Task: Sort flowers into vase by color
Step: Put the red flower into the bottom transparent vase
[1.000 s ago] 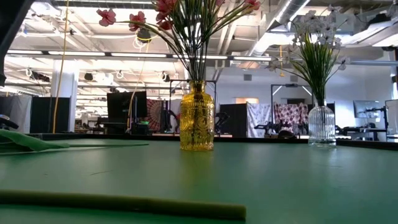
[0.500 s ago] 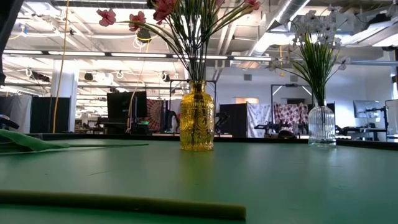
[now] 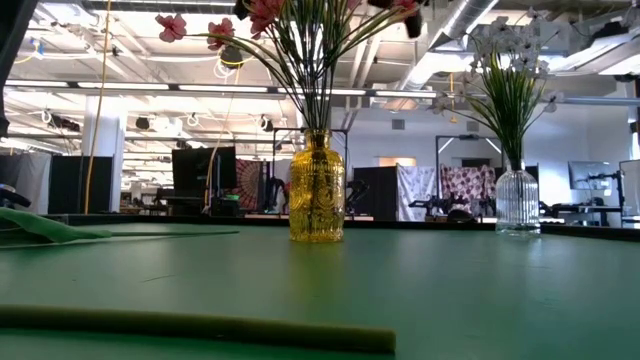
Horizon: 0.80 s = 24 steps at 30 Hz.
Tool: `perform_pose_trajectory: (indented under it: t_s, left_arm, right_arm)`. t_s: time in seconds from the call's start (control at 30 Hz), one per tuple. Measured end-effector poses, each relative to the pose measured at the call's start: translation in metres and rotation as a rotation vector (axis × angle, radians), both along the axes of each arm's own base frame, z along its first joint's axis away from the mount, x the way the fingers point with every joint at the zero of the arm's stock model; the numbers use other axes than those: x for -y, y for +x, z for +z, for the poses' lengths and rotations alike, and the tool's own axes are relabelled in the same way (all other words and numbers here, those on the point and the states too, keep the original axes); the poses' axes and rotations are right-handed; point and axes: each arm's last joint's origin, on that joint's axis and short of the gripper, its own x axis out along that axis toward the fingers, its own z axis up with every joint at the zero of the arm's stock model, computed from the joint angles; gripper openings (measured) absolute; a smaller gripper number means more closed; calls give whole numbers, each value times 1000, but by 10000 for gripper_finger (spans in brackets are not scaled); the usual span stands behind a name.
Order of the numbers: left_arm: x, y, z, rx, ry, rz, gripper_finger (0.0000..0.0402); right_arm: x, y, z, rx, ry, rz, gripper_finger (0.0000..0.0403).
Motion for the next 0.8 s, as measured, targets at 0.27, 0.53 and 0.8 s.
perform_pose_trajectory:
  t_s: [0.27, 0.53, 0.8]
  left_arm:
    - [1, 0, -1, 30, -83, 44, 0]
    - [2, 0, -2, 46, -152, 85, 0]
    - [4, 9, -12, -7, -214, 96, 0]
  right_arm:
    - [14, 25, -15, -47, -150, -118, 143]
    - [21, 38, -21, -15, -219, -154, 143]
    - [30, 34, -19, 13, -236, -178, 143]
